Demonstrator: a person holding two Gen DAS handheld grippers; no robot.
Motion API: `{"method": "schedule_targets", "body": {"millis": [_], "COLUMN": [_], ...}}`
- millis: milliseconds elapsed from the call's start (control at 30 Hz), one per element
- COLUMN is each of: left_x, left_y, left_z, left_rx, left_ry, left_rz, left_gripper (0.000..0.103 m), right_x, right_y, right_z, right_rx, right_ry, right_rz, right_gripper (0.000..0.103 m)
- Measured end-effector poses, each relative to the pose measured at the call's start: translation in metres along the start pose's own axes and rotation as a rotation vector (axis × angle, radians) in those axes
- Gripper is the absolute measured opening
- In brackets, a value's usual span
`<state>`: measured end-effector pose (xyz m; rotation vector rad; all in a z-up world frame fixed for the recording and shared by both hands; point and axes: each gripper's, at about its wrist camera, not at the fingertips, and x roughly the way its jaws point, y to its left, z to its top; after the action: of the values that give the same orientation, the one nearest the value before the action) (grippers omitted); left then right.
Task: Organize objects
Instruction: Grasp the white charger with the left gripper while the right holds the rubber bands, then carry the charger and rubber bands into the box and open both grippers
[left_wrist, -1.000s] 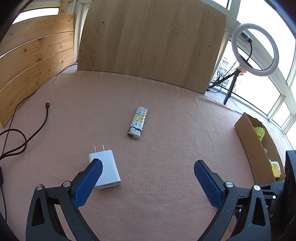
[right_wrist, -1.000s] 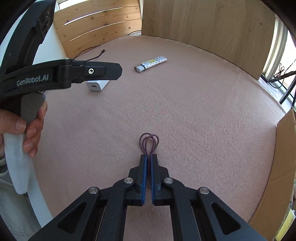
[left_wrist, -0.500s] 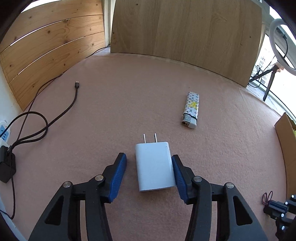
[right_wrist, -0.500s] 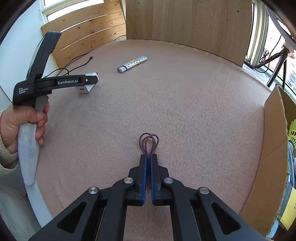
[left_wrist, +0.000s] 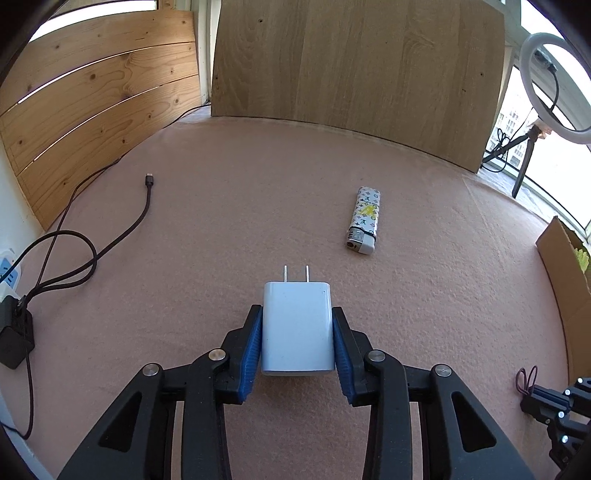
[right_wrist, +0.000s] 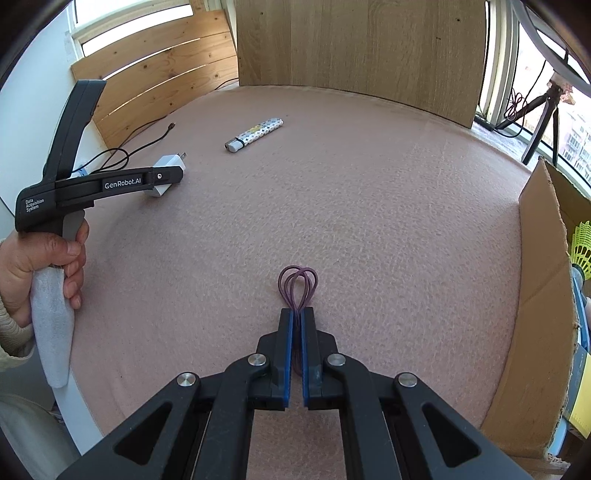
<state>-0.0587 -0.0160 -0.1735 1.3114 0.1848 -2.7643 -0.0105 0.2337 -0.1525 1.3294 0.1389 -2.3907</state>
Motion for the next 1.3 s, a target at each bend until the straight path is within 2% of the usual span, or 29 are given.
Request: {"method": "schedule_targets", "body": {"millis": [400,767,900,1300], "left_x": [-0.041,-0.091,-0.108,-0.141], "left_y": [-0.017,-0.028,-0.036,-0.054], "left_z": [0.006,0.028,0.034,0.042], "left_rx": [0.015,0.010,0.015,0.047], "left_ry": [-0.053,-0.130,-0.155,-0.202], "left_rz": [-0.050,-0.116,-0.118,-0.141], "left_gripper": [0.038,0.038,0.038,0.038], "right_x": [-0.007,-0.049,-0.066,-0.098], "right_y": [0.004,0.011,0.015,0.021], "right_z": [0.010,0.047,0.058,0.065], "right_rx": [0.106,0.098,0.082,0.068], "right_ry": [-0.071,-0.208,-0.254,-0.330], "right_rz": [0.021,-0.001,-0.007,-0.010], "right_gripper": [0.003,0.003,0.003,0.003]}}
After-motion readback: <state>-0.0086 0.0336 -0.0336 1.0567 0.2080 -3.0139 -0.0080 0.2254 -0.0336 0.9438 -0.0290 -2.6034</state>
